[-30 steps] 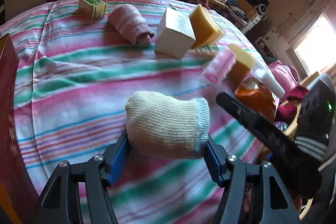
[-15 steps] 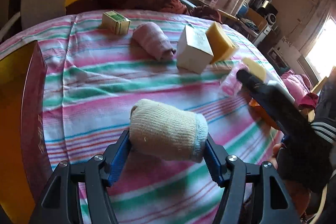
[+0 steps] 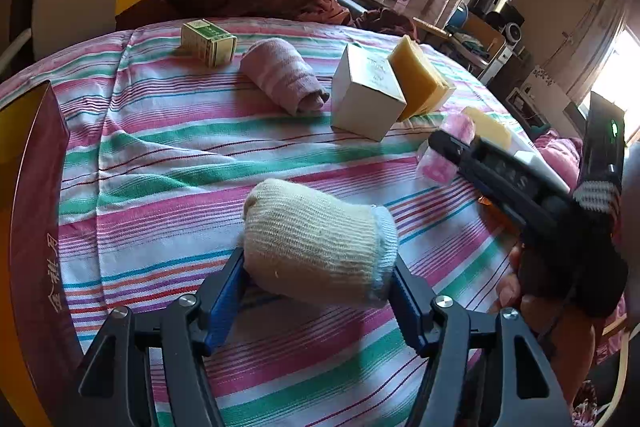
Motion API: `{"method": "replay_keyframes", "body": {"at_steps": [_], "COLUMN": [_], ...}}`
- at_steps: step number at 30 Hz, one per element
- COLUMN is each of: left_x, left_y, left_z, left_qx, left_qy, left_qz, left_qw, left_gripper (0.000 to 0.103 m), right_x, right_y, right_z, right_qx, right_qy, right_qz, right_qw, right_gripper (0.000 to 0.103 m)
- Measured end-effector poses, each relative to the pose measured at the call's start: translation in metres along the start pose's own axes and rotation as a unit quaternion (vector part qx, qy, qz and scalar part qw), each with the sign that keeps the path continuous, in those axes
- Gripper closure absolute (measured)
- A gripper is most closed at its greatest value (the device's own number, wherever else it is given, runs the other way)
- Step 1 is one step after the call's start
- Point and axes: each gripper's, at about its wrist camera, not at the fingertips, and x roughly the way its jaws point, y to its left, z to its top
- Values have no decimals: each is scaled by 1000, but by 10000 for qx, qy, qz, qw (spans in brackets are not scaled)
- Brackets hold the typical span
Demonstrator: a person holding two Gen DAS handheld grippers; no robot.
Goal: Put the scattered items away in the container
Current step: 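Grasp the white sock with the left tool while the right tool grasps the pink hair roller, then carry the sock and pink roller over the gold tray with both tools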
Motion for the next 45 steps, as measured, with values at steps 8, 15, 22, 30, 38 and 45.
{"method": "replay_keyframes", "body": {"at_steps": [8, 15, 22, 30, 38, 45], "left_x": [-22, -16, -22, -54, -112, -178], "left_y": [7, 4, 3, 1, 37, 103], "left_z": [-4, 1, -3, -6, -11, -31], "left_qx": [-380, -400, -351, -229, -461, -817], "left_qy": [-416, -298, -315, -565, -892, -1265], "left_qz": [-345, -332, -468, -545, -582, -30], "left_qw": [9978, 9982, 9978, 9966, 9932, 9886], "left_gripper": [35, 36, 39, 39, 39, 39], "right_x": [-41, -69, -75, -83, -103, -117], "right_y": [-3, -2, 4, 14, 54, 135], "right_z": [-23, -37, -46, -51, -49, -58], "right_qx": [127, 90, 12, 34, -232, -829], "right_qy": [-37, 45, 172, 238, 219, 393], "right_qz": [425, 557, 661, 842, 1320, 2220], "right_qw": [9990, 9984, 9977, 9962, 9907, 9707], "right_gripper": [68, 68, 68, 68, 68, 68]}}
